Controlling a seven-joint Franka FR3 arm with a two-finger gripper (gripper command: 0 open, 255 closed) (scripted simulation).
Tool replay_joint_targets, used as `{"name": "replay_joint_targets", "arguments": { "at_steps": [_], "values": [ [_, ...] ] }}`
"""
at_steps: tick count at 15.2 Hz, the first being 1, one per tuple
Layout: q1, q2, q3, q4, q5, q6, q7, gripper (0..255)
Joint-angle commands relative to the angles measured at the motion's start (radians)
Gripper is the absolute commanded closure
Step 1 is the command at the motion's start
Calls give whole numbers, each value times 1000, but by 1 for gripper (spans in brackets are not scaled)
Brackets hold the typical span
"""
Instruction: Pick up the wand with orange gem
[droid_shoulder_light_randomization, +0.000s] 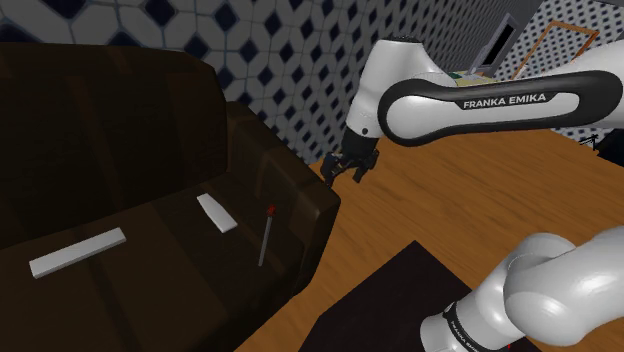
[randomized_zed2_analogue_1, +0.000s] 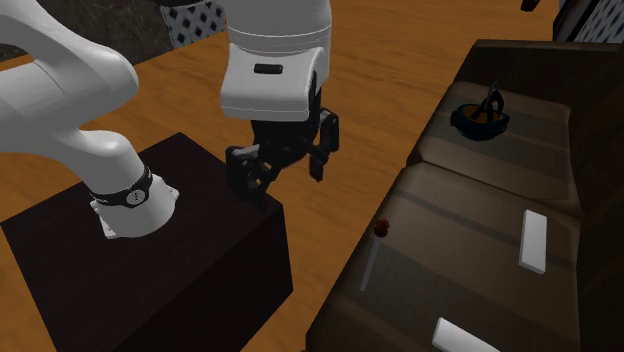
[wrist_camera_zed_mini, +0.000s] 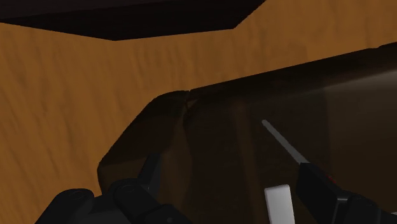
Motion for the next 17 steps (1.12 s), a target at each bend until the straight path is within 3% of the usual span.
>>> {"name": "replay_joint_targets", "arguments": {
  "at_steps": [1, 6, 13, 17],
  "values": [
    [5, 64, 26, 24, -4, 44, 41, 0],
    [18, 243, 85, 117, -44, 133, 157, 0],
    [62, 509, 126, 303, -156, 206, 330, 0],
    [66, 534, 121, 291, -169, 242, 340, 0]
  ]
}}
